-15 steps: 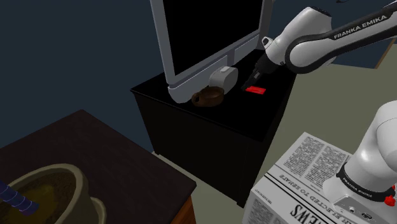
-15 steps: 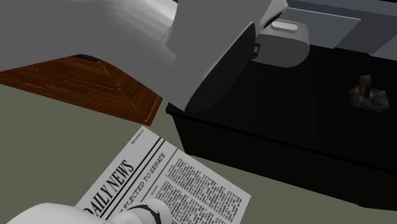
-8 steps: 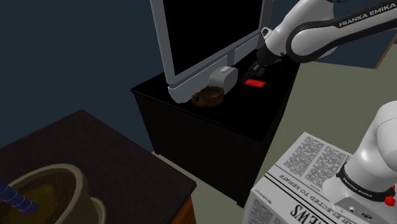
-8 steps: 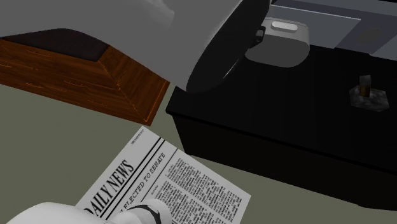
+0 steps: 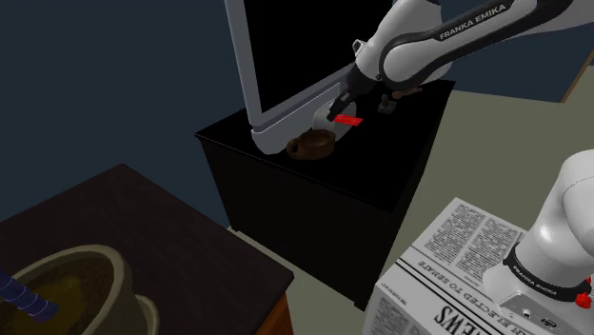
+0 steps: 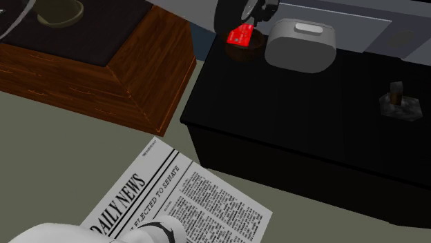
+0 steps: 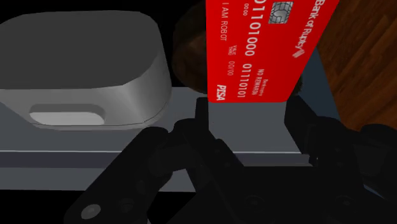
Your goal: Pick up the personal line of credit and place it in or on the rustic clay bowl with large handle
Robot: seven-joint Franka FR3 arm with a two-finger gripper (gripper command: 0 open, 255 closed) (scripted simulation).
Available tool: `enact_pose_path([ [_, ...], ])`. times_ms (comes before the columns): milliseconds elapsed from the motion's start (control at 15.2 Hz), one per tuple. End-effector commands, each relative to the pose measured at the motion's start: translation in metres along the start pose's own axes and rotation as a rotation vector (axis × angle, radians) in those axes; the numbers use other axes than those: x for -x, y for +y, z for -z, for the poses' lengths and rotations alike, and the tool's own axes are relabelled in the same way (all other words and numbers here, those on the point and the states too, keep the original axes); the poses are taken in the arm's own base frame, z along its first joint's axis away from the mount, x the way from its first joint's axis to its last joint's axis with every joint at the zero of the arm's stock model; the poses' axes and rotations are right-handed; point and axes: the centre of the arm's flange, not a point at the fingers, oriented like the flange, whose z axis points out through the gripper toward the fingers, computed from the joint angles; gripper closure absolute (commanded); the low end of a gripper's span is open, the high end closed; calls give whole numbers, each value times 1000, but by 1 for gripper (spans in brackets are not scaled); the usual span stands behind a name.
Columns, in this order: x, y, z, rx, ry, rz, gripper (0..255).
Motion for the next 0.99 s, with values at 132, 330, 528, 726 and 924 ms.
enact_pose_path([
  [132, -48, -11, -24, 0, 0, -1, 255],
  [330, -81, -20, -44, 0, 0, -1, 255],
  [528, -83, -22, -57, 0, 0, -1, 255],
  [726, -75, -22, -71, 0, 0, -1, 255],
  [924, -66, -22, -84, 0, 0, -1, 255],
])
